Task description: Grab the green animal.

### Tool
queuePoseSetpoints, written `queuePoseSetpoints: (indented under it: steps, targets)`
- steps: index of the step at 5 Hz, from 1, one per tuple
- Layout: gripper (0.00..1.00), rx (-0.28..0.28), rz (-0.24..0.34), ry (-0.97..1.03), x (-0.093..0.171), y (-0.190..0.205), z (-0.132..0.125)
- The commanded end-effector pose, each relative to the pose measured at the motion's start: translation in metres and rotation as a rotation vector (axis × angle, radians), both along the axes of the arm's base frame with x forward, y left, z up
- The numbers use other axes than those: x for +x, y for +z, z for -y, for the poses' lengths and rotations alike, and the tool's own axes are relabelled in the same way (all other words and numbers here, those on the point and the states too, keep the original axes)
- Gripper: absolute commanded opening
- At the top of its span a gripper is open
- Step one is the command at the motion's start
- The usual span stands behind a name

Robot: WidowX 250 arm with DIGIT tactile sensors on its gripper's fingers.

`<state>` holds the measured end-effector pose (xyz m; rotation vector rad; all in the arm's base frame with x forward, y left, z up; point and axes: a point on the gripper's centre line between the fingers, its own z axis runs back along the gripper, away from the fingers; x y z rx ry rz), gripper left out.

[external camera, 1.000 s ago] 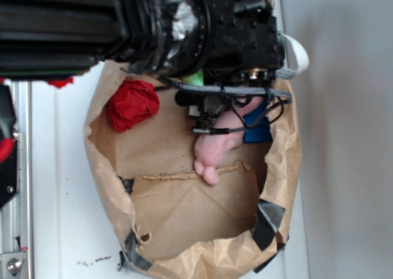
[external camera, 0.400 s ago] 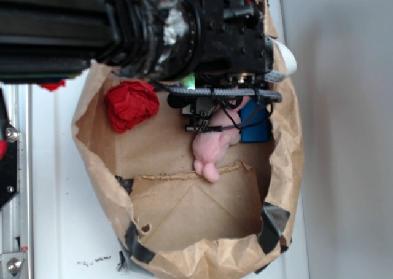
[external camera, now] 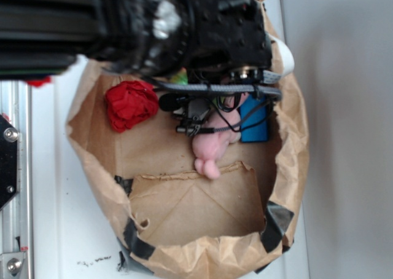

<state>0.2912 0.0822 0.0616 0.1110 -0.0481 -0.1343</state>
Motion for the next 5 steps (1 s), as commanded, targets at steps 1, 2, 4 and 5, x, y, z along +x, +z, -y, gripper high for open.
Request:
queuePoseSetpoints:
  steps: [1,2,4,5]
  targets:
    - [0.0,-0.078,0.12,-0.026,-0.02,0.092,-0.01]
    - [0.0,-0.123,0.148,-0.003,-0.026,0.116,-0.005]
    - [0.0,-0.16,0.194,0.009,-0.031,0.145,0.015]
    - [0.0,-0.152,0.216,-0.003,-0.028,0.144,0.017]
